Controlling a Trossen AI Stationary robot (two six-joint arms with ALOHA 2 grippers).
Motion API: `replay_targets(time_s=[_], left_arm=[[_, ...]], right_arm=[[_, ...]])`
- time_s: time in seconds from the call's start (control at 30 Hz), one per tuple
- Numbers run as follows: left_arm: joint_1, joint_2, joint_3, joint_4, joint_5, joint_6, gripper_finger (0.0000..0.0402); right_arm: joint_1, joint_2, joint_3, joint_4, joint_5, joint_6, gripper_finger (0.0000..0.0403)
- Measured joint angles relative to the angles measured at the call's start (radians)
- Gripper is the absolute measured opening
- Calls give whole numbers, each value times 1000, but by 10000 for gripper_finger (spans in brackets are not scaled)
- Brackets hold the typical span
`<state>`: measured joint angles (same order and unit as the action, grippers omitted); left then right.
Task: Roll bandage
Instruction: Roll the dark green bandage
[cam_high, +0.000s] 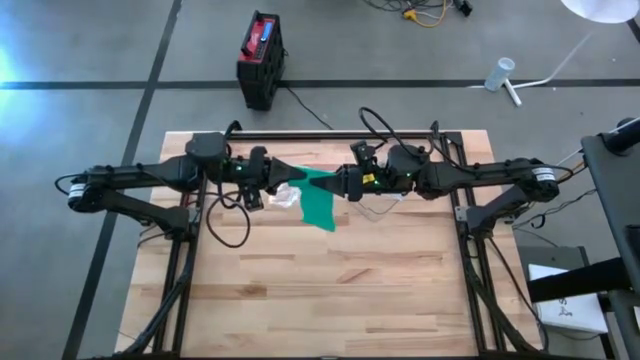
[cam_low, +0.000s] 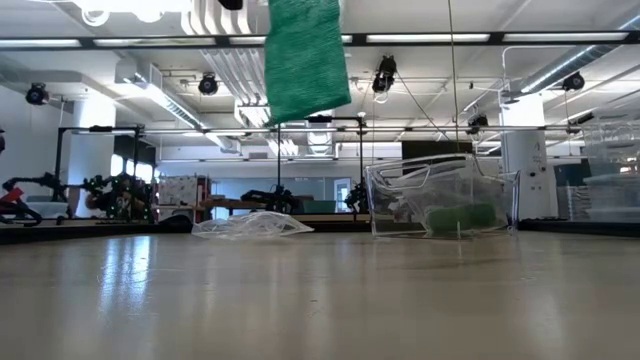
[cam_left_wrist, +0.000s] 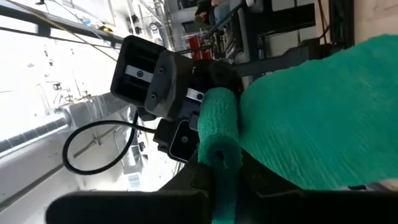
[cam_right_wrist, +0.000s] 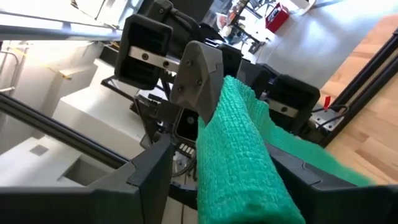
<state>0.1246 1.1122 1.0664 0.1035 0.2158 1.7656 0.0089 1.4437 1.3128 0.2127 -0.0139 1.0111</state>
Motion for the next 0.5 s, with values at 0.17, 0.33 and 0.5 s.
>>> replay_targets(time_s=[0.17,0.33,0.5], left_arm=[[0,-18,0,-18,28,-28,10],[0,-27,1,-36,34,-28,10],[0,-24,1,-43,32,-23,10]], right_arm=[[0,0,0,1,-11,0,196],[0,0,0,0,-11,0,193],[0,14,0,6,-12,14,188]])
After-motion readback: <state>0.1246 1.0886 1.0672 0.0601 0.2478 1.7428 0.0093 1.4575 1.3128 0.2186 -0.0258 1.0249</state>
